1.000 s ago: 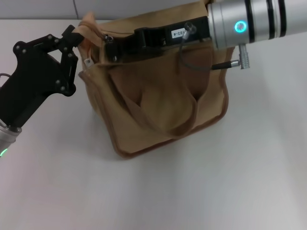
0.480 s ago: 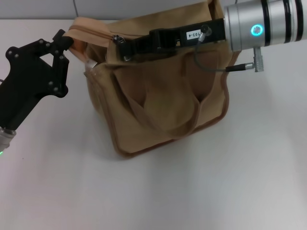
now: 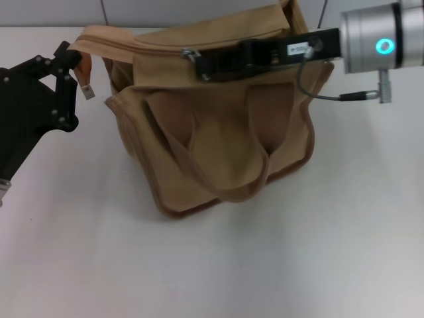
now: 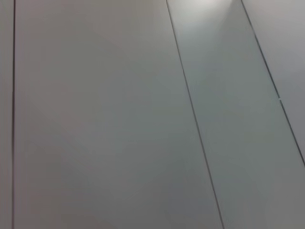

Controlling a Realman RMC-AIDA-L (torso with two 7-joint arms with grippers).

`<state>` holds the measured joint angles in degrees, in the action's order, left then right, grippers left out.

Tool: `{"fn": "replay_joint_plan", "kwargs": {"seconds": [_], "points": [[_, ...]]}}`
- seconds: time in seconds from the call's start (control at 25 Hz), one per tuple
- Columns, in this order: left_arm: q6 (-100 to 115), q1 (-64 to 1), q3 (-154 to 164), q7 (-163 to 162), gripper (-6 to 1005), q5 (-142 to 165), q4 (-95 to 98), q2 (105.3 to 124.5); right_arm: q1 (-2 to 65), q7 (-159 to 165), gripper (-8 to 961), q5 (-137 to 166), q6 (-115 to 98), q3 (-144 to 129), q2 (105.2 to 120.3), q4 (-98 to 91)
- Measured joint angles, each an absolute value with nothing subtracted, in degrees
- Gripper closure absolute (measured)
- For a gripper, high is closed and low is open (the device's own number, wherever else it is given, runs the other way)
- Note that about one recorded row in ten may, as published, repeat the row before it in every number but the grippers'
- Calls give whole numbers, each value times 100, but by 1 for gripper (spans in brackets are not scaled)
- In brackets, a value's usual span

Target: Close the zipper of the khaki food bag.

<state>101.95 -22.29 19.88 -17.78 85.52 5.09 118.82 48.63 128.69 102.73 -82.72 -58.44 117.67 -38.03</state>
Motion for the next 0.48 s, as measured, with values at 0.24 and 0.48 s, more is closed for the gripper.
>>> {"fn": "replay_joint_plan", "kwargs": {"seconds": [0.24, 0.48], "points": [[10006, -2234, 1973, -1785, 1000, 8542, 510, 11882, 4454, 12877, 947, 10275, -8384, -5536, 11642, -3973], [9944, -2262, 1966, -1790, 1000, 8481, 510, 11882, 4085, 12865, 946, 10275, -8579, -5207, 11566, -4143]]}}
